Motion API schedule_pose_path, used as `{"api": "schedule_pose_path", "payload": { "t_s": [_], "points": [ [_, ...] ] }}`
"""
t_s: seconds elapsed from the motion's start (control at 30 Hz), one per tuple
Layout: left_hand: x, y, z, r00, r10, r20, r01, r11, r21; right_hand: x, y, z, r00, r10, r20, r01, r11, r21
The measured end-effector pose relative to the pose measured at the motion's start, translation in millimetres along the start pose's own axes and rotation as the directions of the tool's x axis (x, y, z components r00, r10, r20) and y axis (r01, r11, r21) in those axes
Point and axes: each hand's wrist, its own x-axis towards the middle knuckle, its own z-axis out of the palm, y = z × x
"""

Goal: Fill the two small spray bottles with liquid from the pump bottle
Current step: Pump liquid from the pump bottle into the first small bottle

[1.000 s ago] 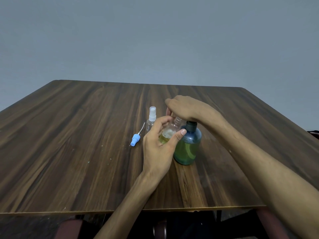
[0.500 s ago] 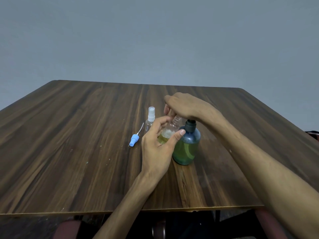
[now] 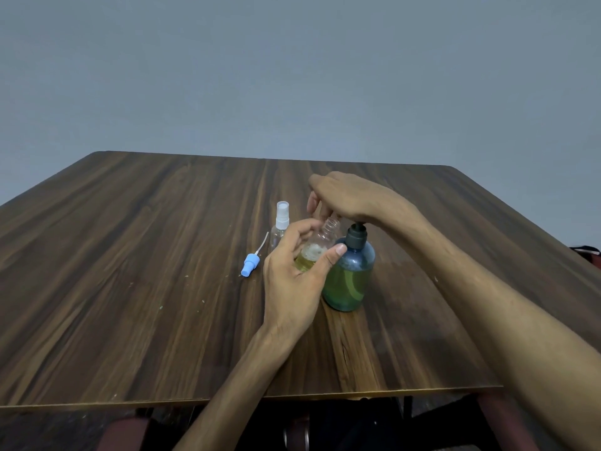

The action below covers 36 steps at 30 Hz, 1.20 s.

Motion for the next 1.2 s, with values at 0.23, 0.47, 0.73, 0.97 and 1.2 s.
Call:
{"api": "schedule_pose_path", "payload": {
  "t_s": [0.23,0.47,0.73,0.97,1.2],
  "points": [
    [0.0,-1.2,0.0,1.000,0.002,-0.001,-0.002,1.000,0.015,-1.1,0.7,2.8,1.000,0.028,-0.011,-0.028,0.999,-0.015],
    [-0.4,1.0,0.7,1.000,-0.001,0.000,0.001,1.000,-0.003,-1.1,-1.6,4.8,1.000,0.029,0.009,-0.028,0.997,-0.072],
    [0.5,0.3,0.9,1.000,0.005,0.004,-0.005,1.000,-0.007,0.1,-1.0,6.5,1.000,0.014,0.028,-0.012,0.998,-0.068],
    [1.0,-1.2,1.9,1.000,0.006,-0.002,-0.006,1.000,-0.012,-1.4,-3.1,4.2,0.999,0.034,0.031,-0.033,0.999,-0.040],
    [1.2,-3.4,1.5,1.000,0.004,-0.003,-0.004,1.000,0.003,1.1,-1.5,2.6,0.999,0.032,0.010,-0.032,0.999,-0.019]
  ]
}}
